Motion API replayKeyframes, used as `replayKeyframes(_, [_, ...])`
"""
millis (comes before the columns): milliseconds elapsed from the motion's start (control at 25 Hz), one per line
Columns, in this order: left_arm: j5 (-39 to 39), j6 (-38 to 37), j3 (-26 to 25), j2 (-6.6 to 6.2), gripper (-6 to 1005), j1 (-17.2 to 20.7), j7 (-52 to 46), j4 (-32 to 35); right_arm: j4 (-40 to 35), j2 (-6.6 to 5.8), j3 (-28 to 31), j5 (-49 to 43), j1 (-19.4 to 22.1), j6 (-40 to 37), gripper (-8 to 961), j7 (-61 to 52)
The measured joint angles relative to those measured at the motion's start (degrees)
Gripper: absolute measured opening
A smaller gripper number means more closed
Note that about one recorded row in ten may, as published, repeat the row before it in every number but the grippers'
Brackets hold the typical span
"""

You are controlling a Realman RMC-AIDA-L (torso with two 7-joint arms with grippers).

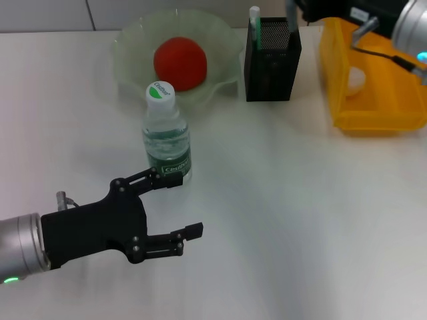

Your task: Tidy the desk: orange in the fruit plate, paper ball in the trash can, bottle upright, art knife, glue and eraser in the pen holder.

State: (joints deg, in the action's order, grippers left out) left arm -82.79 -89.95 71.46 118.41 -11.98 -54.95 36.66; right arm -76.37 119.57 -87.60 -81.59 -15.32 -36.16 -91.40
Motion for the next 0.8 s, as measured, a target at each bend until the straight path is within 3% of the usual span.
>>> replayKeyframes(40, [0.00, 0.00, 0.00, 0.00, 859, 0.00, 0.00, 0.00, 0.00, 0.00, 0.00, 0.00, 0.00, 0.00, 135, 0.00])
replayKeyframes(160, [0.01, -0.02, 0.00, -0.02, 859, -0.17, 0.02, -0.01, 11.42, 0.00, 0.49, 16.15, -4.04, -0.66, 133, 16.45])
replayKeyframes(200, [0.01, -0.02, 0.00, -0.02, 859, -0.17, 0.02, -0.01, 19.23, -0.13, 1.31, 25.98, -7.00, -1.95, 133, 25.74])
replayKeyframes(240, [0.01, -0.02, 0.00, -0.02, 859, -0.17, 0.02, -0.01, 19.23, -0.13, 1.31, 25.98, -7.00, -1.95, 132, 25.74])
replayKeyframes(400, [0.00, -0.03, 0.00, -0.02, 859, -0.24, 0.03, -0.03, 37.90, -0.19, 6.29, 38.67, -14.33, -8.51, 135, 38.60])
replayKeyframes(600, [0.00, -0.05, 0.00, -0.02, 859, -0.10, 0.02, -0.11, 46.21, -0.19, 8.65, 39.52, -18.23, -9.80, 158, 39.76])
replayKeyframes(800, [0.00, -0.05, 0.00, -0.02, 859, -0.24, -0.09, 0.12, 49.44, 0.01, 8.78, 39.76, -19.08, -9.48, 180, 42.33])
